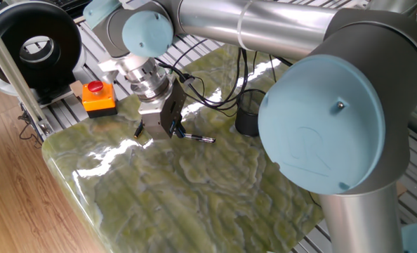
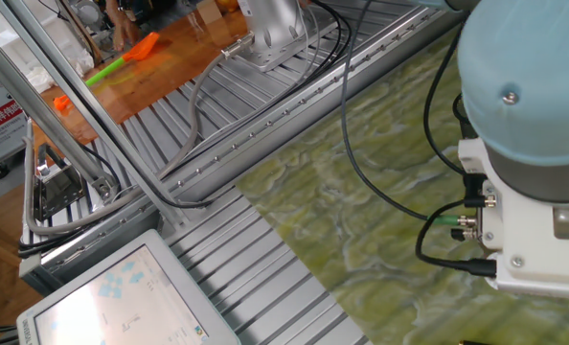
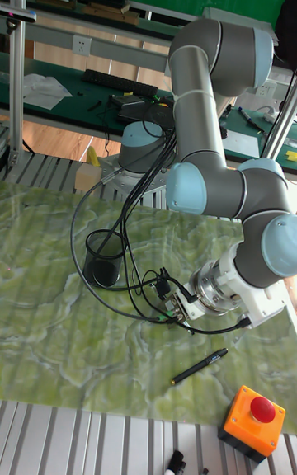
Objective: Put the pen into the pen holder
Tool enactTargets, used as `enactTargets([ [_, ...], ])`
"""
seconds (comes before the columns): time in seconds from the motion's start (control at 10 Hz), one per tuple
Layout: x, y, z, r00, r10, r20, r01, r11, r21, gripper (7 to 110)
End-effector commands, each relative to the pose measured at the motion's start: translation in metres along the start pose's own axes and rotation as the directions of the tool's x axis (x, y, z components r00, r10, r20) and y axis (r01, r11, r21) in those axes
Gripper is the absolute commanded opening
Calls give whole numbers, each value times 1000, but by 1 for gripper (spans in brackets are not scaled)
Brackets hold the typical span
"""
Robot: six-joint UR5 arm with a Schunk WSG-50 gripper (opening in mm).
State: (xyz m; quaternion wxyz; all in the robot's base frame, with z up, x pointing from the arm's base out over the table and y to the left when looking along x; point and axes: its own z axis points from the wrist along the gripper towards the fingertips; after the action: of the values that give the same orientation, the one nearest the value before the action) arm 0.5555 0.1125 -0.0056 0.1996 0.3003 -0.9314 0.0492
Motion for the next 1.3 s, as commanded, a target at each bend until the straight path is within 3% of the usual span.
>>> enactTargets([
  [0.0, 2, 5, -12, 1000, 25, 5, -25, 999, -24, 7],
  [0.2, 12, 5, -28, 999, 38, -1, -38, 999, -16, 7],
  [0.3, 13, 12, -41, 999, 31, 18, -30, 999, -43, 7],
  [0.4, 14, 16, -54, 998, 32, 45, -29, 998, -62, 7],
  [0.7, 15, 28, -98, 979, 80, 187, -66, 995, -77, 7],
  [1.0, 44, 40, -130, 963, 97, 253, -76, 993, -91, 7],
  [1.2, 60, 30, -144, 942, 152, 299, -138, 988, -69, 7],
])
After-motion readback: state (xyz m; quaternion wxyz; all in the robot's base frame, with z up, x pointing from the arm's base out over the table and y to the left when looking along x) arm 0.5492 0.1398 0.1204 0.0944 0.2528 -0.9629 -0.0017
